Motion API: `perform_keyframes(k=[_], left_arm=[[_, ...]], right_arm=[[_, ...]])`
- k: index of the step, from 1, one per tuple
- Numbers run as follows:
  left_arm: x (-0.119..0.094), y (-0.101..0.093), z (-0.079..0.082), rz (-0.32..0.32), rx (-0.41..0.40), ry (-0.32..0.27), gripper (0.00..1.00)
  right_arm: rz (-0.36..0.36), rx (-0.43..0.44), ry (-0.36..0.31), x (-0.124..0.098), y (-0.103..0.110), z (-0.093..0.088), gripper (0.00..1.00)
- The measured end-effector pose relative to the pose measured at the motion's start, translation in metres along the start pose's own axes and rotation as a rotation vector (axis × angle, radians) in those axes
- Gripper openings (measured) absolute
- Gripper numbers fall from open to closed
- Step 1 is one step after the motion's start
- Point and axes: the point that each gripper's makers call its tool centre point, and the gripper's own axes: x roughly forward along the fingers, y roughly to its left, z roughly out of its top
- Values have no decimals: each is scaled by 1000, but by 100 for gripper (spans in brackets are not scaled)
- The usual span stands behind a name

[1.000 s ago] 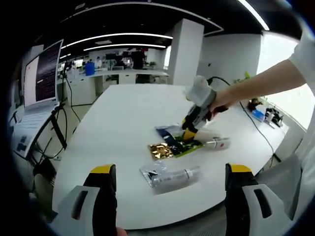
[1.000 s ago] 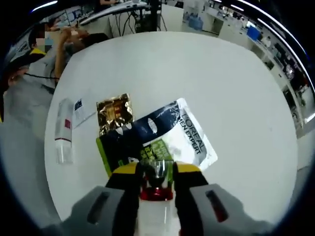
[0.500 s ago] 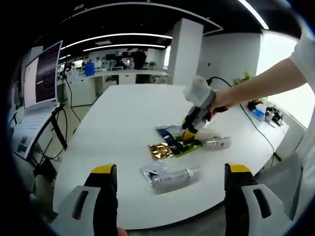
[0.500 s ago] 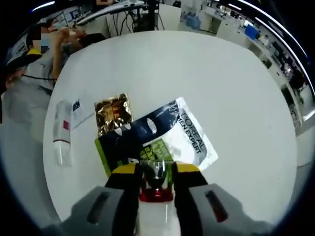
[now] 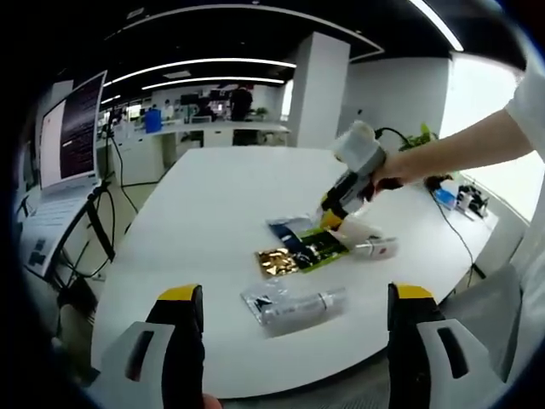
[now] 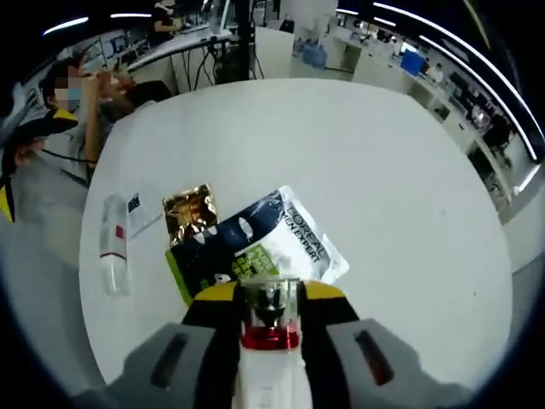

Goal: Arrange the skincare products in the storage area until every visible bottle or jar stands upright without overlapping.

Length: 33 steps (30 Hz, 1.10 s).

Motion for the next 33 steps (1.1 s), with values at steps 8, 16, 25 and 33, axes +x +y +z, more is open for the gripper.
perform_keyframes(k=[8, 16, 25, 33], left_arm=[[0, -1, 0, -2, 9, -1, 86], [0, -2, -1, -8, 20, 5, 86], [1, -5, -4, -22, 37, 22, 86], [2, -9, -6, -32, 53, 36, 84]], right_arm=[[-110, 166, -103, -27, -27, -5, 26], [-226, 291, -176, -58, -56, -18, 26], [-405, 436, -326, -110, -88, -41, 26], [-559, 572, -443, -149, -99, -64, 26]])
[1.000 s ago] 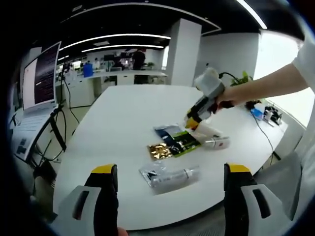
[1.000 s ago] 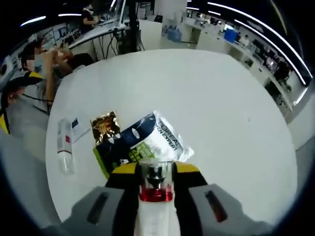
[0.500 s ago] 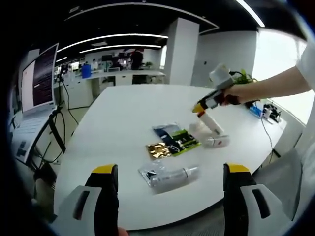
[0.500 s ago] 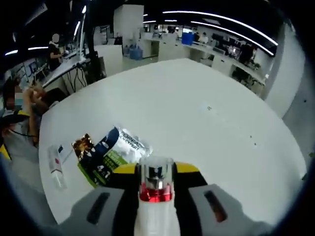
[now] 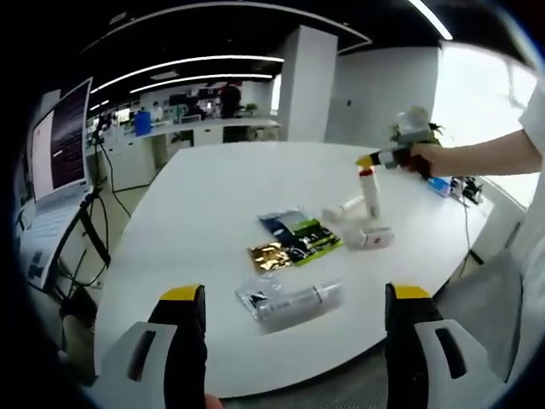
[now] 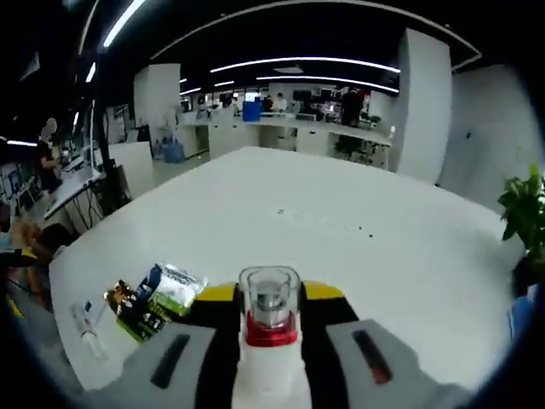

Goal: Arrange the skincare products in the storage area until every visible bottle or jar stands upright without overlapping.

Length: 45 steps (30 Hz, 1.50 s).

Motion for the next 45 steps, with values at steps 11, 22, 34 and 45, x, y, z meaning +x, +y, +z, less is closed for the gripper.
perform_keyframes(k=[11, 22, 34, 45], left_arm=[[1, -3, -2, -13, 8, 9, 85], [1, -5, -3, -19, 17, 19, 85], [1, -3, -3, -9, 18, 17, 84], [2, -4, -4, -14, 23, 21, 84]], right_arm=[[-135, 51, -74, -28, -7, -7, 26], [-200, 127, -97, -40, -13, -16, 26], [-294, 168, -93, -57, -6, -26, 26], [-321, 156, -88, -67, -3, -30, 26]])
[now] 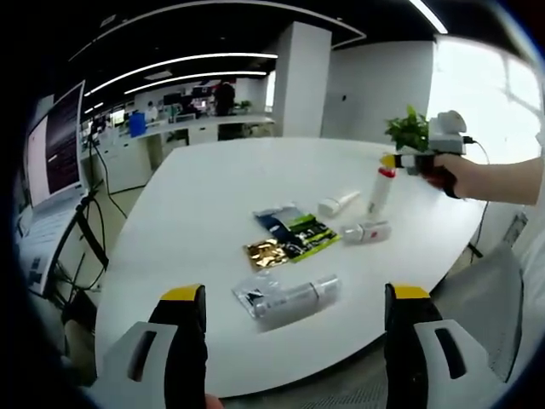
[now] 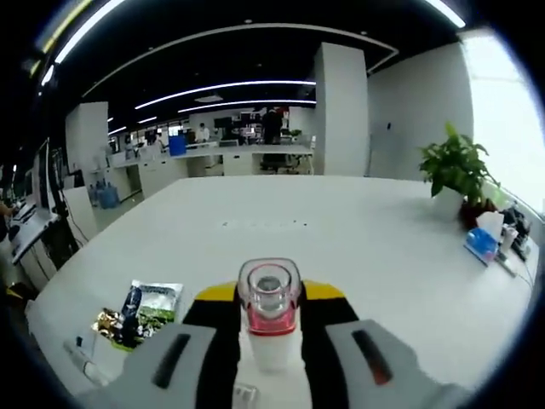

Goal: Arrange the skincare products in the storage area until every visible bottle or jar stands upright without overlapping.

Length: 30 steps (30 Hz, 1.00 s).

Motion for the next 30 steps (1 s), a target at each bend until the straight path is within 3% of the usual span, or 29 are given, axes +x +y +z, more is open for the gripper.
perform_keyframes(k=[30], left_arm=[[-1, -1, 1, -2, 8, -5, 83]], right_arm=[[10, -16, -10, -4, 16, -1, 27]])
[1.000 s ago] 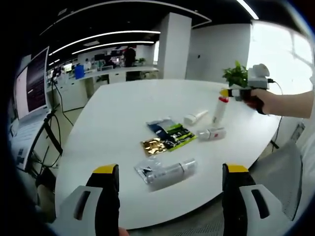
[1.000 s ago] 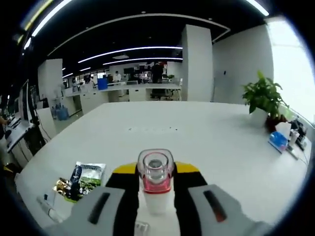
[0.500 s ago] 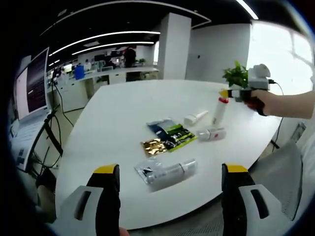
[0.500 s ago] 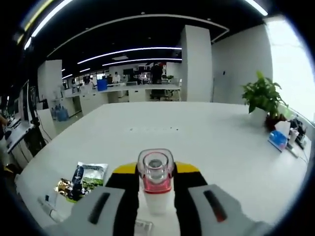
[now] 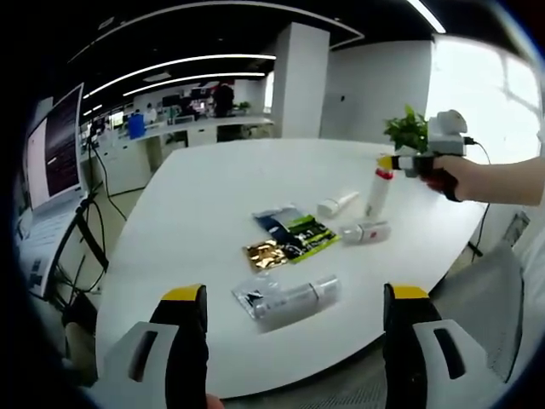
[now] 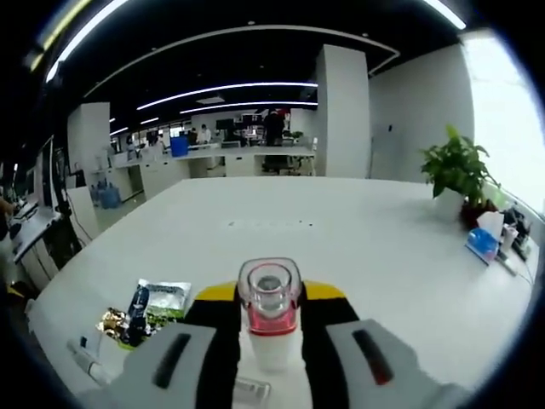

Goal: Arrange the skincare products in the storage area until every visible bottle or jar stands upright without overlapping.

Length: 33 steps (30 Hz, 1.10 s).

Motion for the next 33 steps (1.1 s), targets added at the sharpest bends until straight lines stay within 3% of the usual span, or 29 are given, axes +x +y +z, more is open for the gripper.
perform_keyframes(k=[15, 33], left_arm=[[0, 0, 0, 0, 6, -1, 83], [0, -5, -2, -17, 25, 8, 83]], right_arm=[[38, -33, 70, -8, 4, -27, 31], [96, -32, 144, -49, -1, -63, 43]])
